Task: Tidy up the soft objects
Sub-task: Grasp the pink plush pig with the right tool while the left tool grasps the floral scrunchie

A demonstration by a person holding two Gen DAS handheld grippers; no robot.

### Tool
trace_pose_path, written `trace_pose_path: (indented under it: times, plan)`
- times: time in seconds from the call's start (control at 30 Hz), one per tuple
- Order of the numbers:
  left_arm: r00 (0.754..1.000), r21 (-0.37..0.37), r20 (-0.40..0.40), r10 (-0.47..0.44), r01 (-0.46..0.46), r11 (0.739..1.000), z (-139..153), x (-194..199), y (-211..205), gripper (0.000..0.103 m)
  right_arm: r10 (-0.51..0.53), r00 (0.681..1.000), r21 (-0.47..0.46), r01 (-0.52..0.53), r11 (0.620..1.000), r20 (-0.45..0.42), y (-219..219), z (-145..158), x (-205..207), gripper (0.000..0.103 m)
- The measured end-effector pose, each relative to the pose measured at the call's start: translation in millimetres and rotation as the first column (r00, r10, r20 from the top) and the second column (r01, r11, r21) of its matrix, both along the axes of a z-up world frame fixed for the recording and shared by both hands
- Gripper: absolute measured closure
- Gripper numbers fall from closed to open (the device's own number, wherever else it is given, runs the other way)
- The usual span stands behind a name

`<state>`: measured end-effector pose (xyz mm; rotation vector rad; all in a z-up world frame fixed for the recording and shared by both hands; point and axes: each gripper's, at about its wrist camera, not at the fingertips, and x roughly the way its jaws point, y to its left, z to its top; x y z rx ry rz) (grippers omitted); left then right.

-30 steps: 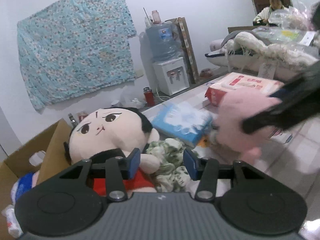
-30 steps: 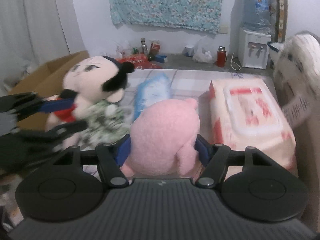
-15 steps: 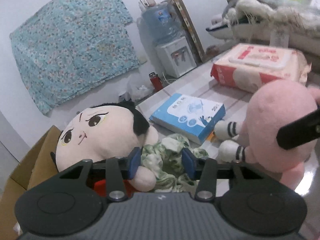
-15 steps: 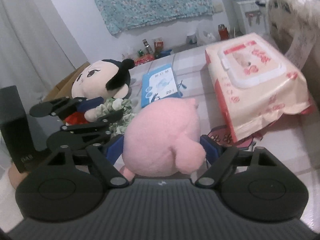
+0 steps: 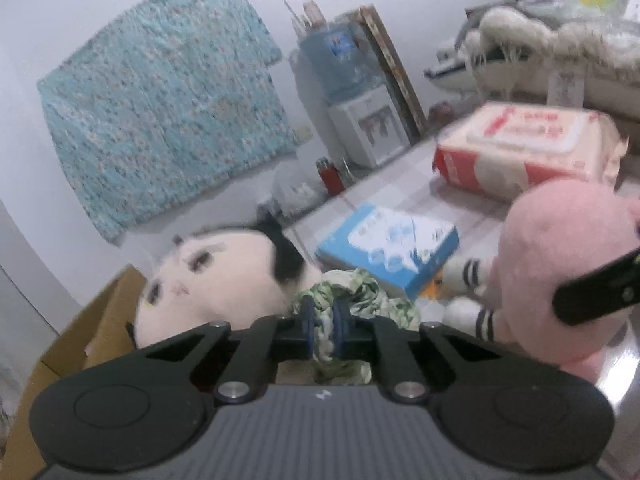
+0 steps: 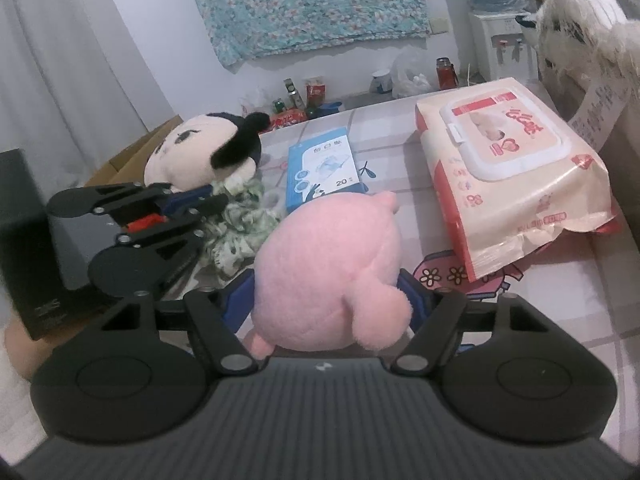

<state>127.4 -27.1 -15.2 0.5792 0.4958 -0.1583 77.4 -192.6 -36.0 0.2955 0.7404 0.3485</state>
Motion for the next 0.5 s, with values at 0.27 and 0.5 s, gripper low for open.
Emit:
trace_pose_path:
  times: [0.27,0.5]
  plan:
    - [0.995,-0.103,0.050,-0.089,0.094,0.990,21.3,-22.3,1.7,0.093,-0.004,1.000,0.005,0.003,1.000,0.009,-1.0,-2.9,-1.4,0.031]
    - [0.996,-0.392,-0.020,-0.087,0.072,0.917,45.1,-38.6,26.2,0.093,-0.095,0.995,0.047,0.095,0.994,0.003,-16.3,-5.6,-0.8,0.032]
